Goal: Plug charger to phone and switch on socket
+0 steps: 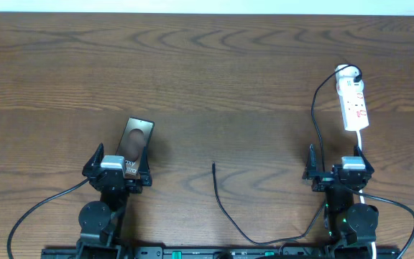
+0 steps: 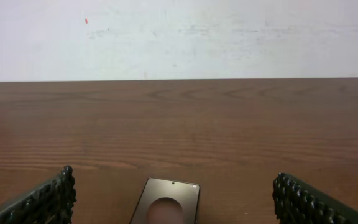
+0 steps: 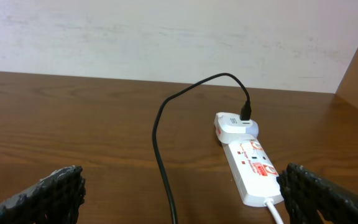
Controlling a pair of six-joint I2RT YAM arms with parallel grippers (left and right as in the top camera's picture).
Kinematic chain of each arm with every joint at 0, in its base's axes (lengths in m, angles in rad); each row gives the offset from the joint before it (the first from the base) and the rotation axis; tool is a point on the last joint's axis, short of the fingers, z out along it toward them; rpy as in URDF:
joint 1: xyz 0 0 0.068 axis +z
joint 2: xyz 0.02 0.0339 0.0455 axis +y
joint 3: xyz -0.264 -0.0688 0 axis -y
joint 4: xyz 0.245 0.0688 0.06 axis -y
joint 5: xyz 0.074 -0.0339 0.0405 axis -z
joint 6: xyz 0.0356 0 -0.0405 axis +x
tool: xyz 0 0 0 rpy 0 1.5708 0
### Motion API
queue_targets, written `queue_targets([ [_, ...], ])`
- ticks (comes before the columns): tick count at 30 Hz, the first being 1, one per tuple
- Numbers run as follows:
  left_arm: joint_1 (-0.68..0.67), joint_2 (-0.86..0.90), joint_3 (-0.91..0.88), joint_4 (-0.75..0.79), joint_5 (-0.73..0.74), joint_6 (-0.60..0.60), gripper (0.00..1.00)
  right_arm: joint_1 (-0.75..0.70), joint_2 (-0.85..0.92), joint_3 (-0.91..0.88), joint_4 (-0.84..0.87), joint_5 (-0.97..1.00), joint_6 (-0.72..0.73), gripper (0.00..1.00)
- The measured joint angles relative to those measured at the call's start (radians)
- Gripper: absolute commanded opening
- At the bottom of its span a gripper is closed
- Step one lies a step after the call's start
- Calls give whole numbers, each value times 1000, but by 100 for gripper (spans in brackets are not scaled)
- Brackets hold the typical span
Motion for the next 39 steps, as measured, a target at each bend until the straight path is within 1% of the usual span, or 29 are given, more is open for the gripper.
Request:
queue_targets([
  [10,0,0,1,-6,1,0,98,0,0,0,0,0,0,99],
  [14,0,16,39,-86,-3,0,98,0,0,0,0,0,0,99],
  [18,0,92,77,-150,-8,0,98,0,0,0,0,0,0,99],
  [24,0,314,258,-161,-12,0,98,0,0,0,-1,0,0,99],
  [28,0,507,430,-238,-18,0,97,0,1,0,0,0,0,99],
  [39,0,1071,976,-727,-4,12,97,0,1,0,0,0,0,99],
])
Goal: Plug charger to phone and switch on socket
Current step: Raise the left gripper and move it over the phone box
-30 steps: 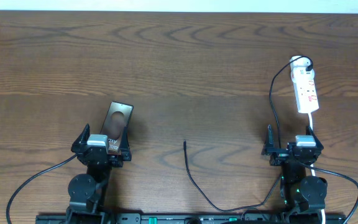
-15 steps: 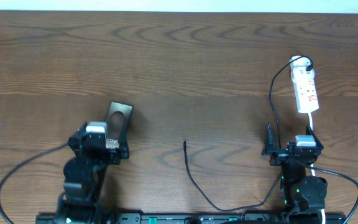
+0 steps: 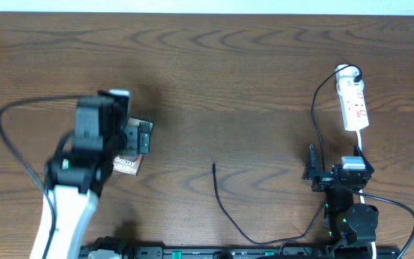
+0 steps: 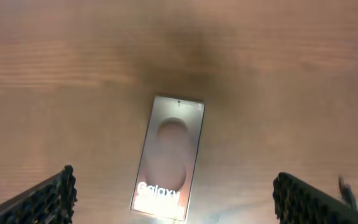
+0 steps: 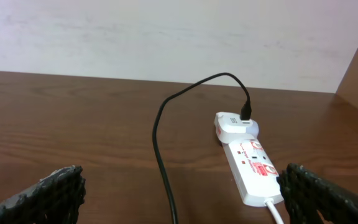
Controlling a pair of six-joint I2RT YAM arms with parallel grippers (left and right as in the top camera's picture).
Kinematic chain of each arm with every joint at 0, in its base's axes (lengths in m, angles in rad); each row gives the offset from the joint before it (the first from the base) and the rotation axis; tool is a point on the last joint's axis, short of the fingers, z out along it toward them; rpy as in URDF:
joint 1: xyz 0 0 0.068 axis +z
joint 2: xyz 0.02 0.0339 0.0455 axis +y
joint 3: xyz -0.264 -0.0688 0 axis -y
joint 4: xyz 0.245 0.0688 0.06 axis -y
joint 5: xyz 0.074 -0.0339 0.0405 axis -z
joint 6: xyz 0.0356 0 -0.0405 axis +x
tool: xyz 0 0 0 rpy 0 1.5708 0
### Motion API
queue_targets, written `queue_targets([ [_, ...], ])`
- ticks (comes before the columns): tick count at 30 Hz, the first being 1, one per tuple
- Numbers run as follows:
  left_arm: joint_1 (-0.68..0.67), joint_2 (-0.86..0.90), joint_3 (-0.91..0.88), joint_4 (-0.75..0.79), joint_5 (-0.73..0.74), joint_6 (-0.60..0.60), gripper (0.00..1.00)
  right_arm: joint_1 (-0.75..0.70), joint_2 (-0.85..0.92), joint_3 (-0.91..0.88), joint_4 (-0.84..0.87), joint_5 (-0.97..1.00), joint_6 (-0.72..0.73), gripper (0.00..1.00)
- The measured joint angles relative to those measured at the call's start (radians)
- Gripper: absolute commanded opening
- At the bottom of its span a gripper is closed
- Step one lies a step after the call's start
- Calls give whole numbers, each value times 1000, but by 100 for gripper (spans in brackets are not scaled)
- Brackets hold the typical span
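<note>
The phone lies flat on the wooden table, face up, with "Galaxy" lettering at its near end. In the overhead view only that end of the phone shows under the left arm. My left gripper hovers above it, pointing down, open wide with nothing between its fingers. The white power strip lies at the far right, with a white charger adapter plugged into its far end. The black charger cable runs from the adapter to a free plug end mid-table. My right gripper rests open near the strip.
The table is dark brown wood. A white cord leaves the strip's near end toward the right arm's base. A pale wall stands behind the table's far edge.
My left arm has left its low resting pose and now hangs over the phone, its camera looking straight down on it. The right arm, strip and cable are unchanged.
</note>
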Motion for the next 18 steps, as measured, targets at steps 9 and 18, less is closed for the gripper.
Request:
queue_targets([
  [9,0,286,186,-244,9,40,98,0,0,0,0,0,0,99],
  [18,0,437,186,-293,39,48,98,0,0,0,0,0,0,99],
])
